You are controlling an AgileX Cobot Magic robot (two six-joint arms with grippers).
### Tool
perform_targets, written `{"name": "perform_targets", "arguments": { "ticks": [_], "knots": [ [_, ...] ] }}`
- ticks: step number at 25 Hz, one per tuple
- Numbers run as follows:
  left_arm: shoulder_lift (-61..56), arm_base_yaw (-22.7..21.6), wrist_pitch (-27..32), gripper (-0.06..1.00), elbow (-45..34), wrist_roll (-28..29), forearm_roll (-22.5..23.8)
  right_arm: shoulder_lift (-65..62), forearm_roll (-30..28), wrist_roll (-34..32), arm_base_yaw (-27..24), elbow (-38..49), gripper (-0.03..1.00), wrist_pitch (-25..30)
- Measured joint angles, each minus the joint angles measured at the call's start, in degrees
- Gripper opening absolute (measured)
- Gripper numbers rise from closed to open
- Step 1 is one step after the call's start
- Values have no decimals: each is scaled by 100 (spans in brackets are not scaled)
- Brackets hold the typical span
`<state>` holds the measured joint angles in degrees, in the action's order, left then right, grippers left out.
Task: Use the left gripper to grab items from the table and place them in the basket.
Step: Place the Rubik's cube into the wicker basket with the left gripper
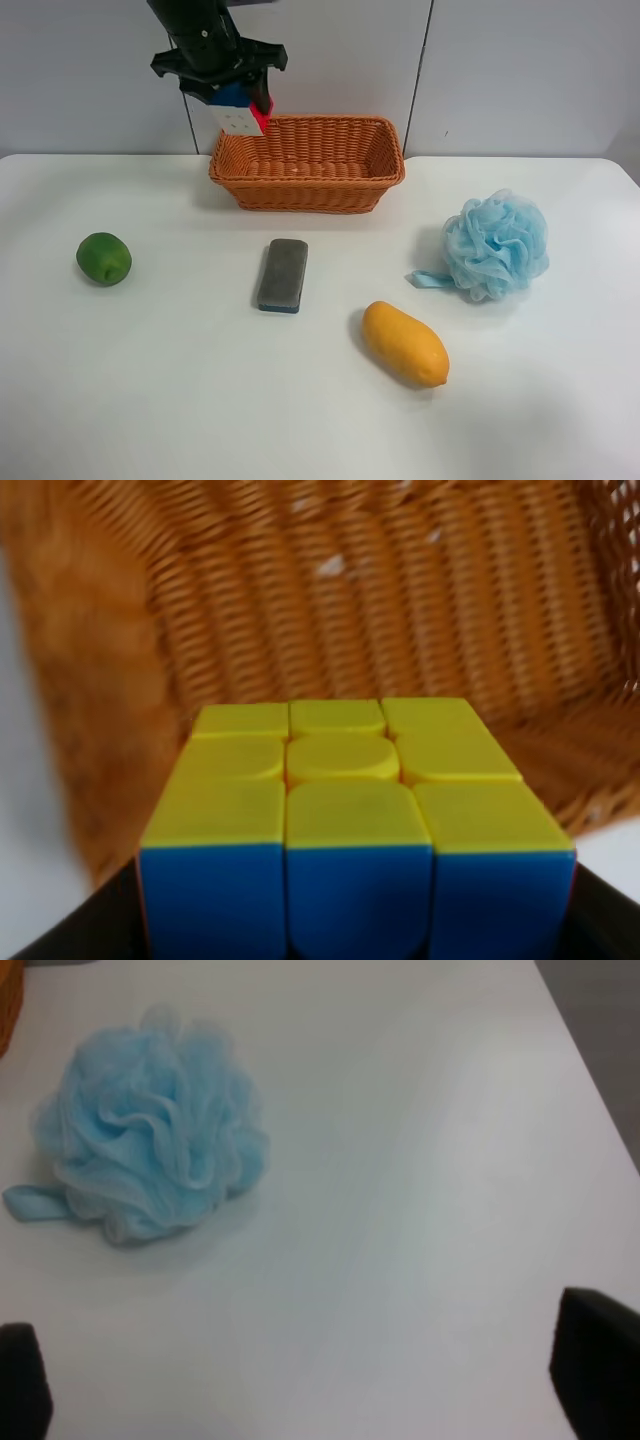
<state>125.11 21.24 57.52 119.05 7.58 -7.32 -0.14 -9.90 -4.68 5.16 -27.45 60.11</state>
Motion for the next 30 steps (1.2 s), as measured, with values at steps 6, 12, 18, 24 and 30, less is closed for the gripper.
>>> {"name": "perform_targets", "arguments": {
  "ticks": [6,12,18,24,30],
  "knots": [
    [740,0,-482,56,149,-148,-237,0,0,0,0,0,99,0],
    [1161,0,-1017,56,149,-379,-249,0,0,0,0,0,99,0],
    [1272,0,-1174,68,154,-411,-374,0,0,0,0,0,99,0],
    [1218,0,-1091,98,160,-416,-514,0,0,0,0,0,99,0],
    [533,-27,-265,99,160,-360,-421,0,0,0,0,0,99,0]
  ]
}}
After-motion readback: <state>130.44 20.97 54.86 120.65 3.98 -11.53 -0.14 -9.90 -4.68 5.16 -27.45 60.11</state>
